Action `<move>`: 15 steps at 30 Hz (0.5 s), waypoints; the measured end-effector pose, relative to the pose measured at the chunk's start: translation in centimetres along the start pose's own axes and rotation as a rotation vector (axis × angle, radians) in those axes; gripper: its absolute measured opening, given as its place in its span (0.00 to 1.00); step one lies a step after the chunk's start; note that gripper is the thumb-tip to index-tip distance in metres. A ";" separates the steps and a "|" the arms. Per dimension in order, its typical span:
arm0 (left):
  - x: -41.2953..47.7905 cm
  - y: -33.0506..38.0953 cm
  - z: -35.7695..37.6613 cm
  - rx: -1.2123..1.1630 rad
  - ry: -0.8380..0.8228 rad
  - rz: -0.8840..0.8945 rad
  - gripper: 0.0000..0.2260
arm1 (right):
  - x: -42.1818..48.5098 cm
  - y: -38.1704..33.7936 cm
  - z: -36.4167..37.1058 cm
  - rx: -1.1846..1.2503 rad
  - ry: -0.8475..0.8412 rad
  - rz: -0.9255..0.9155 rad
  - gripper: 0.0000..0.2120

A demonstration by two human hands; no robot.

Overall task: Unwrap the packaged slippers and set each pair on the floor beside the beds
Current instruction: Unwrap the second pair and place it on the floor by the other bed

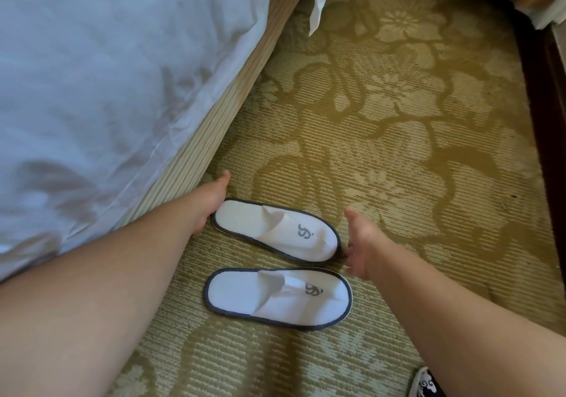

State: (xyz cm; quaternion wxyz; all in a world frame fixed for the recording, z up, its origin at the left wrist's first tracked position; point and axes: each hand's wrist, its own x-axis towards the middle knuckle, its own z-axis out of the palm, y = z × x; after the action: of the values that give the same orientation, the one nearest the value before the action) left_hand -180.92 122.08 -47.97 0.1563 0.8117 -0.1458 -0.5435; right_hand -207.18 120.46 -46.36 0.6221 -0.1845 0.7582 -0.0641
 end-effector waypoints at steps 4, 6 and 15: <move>-1.5 -1.1 -0.2 0.126 -0.067 -0.141 0.44 | -1.0 1.5 -0.1 -0.004 0.036 -0.003 0.43; -2.1 -2.4 -0.5 0.248 -0.159 -0.247 0.48 | -1.5 2.0 0.0 -0.061 0.030 -0.043 0.40; -2.6 -4.8 -0.7 0.440 -0.429 -0.392 0.52 | -1.9 5.4 -0.4 -0.190 0.051 -0.052 0.33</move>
State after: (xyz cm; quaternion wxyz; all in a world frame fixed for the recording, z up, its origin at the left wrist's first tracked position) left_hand -180.92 127.55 -47.55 -0.1634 0.7061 -0.1305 -0.6765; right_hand -208.31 126.04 -46.28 0.5806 -0.2605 0.7713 -0.0129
